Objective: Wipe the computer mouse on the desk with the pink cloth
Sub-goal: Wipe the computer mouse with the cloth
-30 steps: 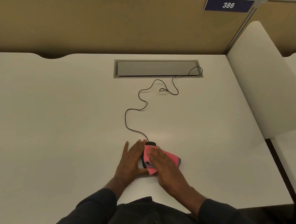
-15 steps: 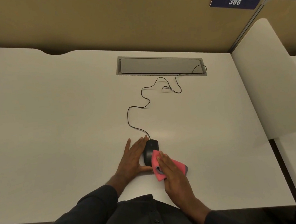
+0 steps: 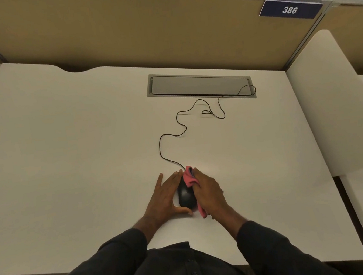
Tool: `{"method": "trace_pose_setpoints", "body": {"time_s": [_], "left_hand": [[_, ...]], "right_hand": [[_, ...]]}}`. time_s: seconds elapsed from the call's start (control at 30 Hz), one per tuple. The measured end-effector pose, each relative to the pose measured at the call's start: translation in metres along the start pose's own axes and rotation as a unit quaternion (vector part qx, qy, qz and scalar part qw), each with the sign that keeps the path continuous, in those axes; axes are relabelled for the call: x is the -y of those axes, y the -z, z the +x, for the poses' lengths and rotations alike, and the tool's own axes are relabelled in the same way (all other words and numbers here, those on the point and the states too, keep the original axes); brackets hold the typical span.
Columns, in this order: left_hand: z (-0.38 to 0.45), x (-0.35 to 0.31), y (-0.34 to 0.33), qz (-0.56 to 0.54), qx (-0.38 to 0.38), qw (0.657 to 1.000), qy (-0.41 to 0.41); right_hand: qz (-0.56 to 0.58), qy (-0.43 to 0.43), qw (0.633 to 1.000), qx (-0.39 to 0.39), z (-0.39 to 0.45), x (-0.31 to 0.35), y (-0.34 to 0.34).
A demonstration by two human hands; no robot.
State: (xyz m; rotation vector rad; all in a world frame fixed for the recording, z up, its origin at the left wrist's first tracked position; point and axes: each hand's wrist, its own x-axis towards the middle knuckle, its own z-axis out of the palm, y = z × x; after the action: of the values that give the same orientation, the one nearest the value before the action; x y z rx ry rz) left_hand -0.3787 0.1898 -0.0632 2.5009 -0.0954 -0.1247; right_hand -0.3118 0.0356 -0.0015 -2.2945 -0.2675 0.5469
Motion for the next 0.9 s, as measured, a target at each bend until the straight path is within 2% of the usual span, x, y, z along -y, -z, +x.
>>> {"method": "trace_pose_setpoints", "body": {"time_s": [0.1, 0.23, 0.43, 0.6, 0.73, 0.9], "left_hand": [[0.001, 0.001, -0.001, 0.003, 0.004, 1.000, 0.002], [0.000, -0.002, -0.001, 0.003, -0.002, 1.000, -0.001], [-0.001, -0.004, 0.000, -0.018, 0.003, 1.000, 0.004], [0.002, -0.002, -0.001, 0.003, 0.019, 1.000, 0.001], [0.001, 0.001, -0.003, 0.008, 0.016, 1.000, -0.007], [0.000, 0.000, -0.003, -0.010, -0.001, 1.000, -0.009]], "right_hand": [[-0.089, 0.040, 0.995, 0.017, 0.000, 0.000, -0.005], [-0.248, 0.093, 0.962, 0.069, -0.004, -0.012, -0.014], [-0.354, 0.123, 0.921, 0.110, -0.015, -0.018, -0.024], [-0.359, 0.082, 0.921, 0.131, -0.009, -0.005, -0.030], [-0.365, 0.085, 0.918, 0.131, -0.001, 0.003, -0.030], [-0.327, 0.069, 0.935, 0.116, 0.007, 0.009, -0.025]]}}
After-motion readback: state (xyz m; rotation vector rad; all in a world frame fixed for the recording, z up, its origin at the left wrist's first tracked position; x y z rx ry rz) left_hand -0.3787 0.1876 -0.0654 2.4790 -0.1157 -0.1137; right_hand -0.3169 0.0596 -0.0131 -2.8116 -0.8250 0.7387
